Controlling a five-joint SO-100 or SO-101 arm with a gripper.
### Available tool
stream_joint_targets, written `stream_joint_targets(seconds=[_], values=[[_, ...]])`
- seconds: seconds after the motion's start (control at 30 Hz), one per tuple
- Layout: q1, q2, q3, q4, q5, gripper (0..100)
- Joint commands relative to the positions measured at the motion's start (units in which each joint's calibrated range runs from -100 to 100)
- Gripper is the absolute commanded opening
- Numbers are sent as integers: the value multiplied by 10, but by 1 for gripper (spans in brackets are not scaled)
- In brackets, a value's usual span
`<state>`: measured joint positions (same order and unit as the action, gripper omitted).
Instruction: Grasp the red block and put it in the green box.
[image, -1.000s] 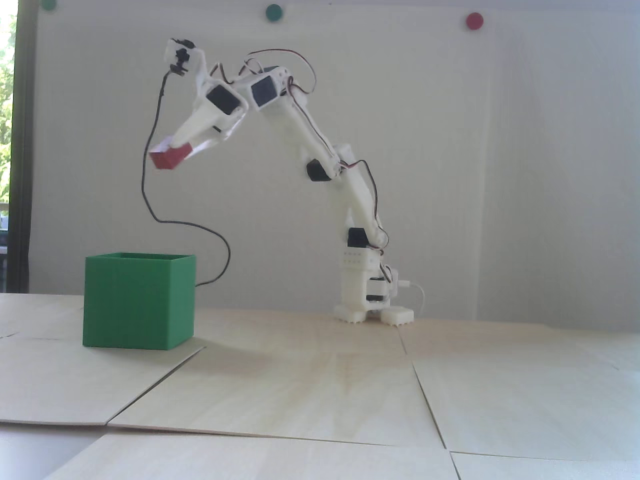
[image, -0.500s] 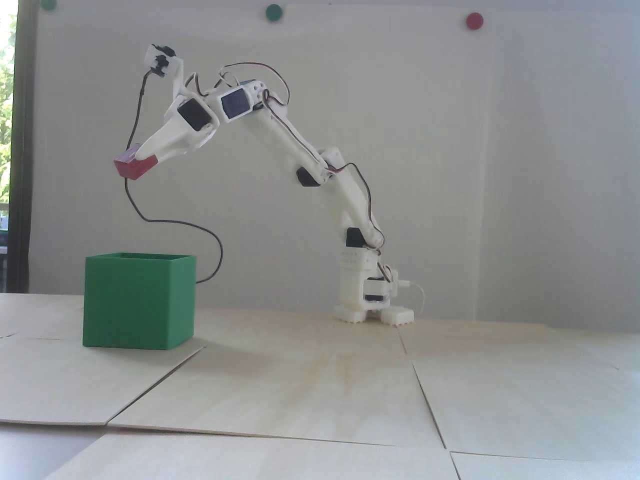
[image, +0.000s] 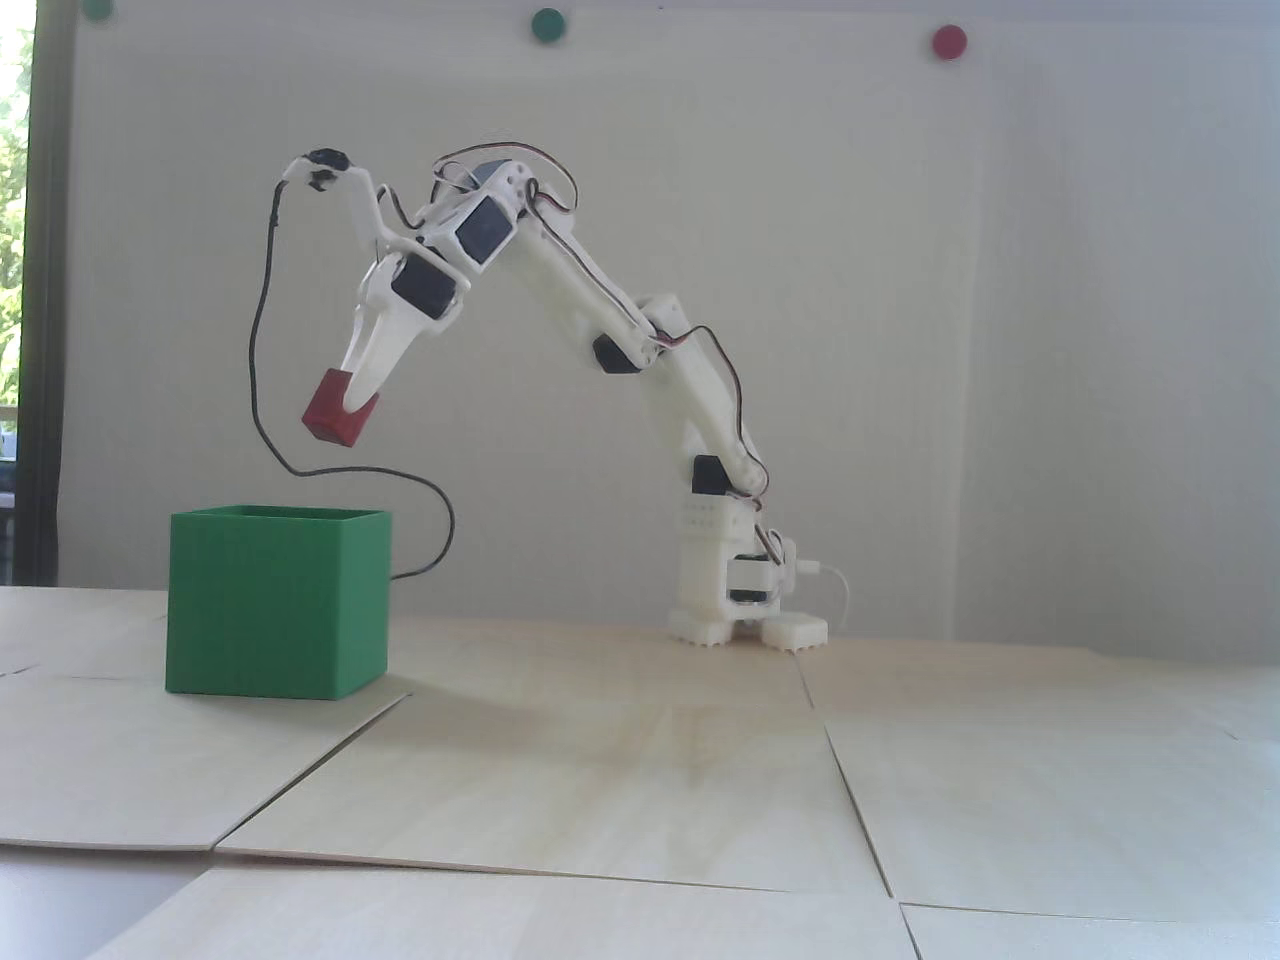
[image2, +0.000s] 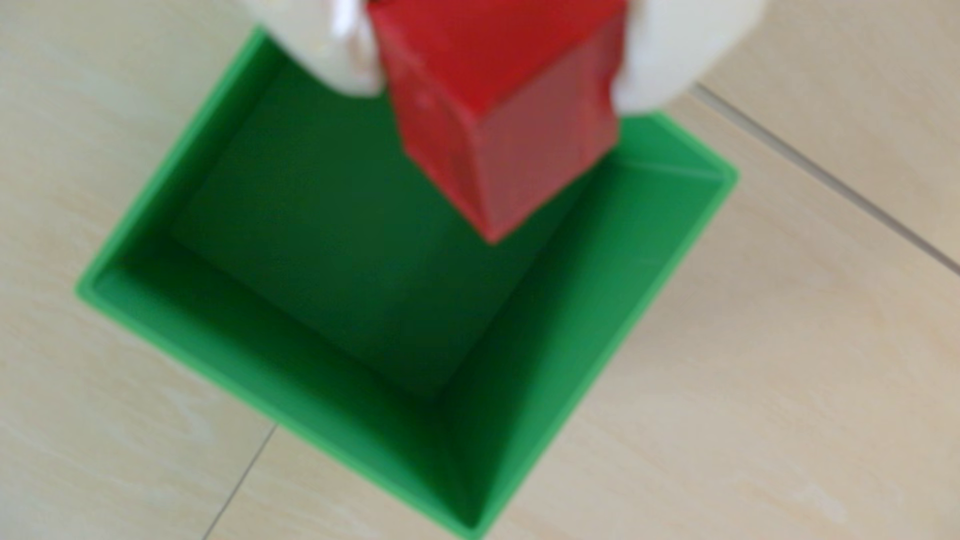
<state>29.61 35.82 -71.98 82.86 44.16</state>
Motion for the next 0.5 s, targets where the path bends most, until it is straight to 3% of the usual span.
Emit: stream_joint_targets(seconds=[0.0,0.13,0.33,0.37,0.47], values=[[4,-28,-15,3,1,20],[5,-28,-15,2,0,36],[5,-28,-15,1,0,37],[5,-28,-15,1,0,35],[5,-28,-15,1,0,17]])
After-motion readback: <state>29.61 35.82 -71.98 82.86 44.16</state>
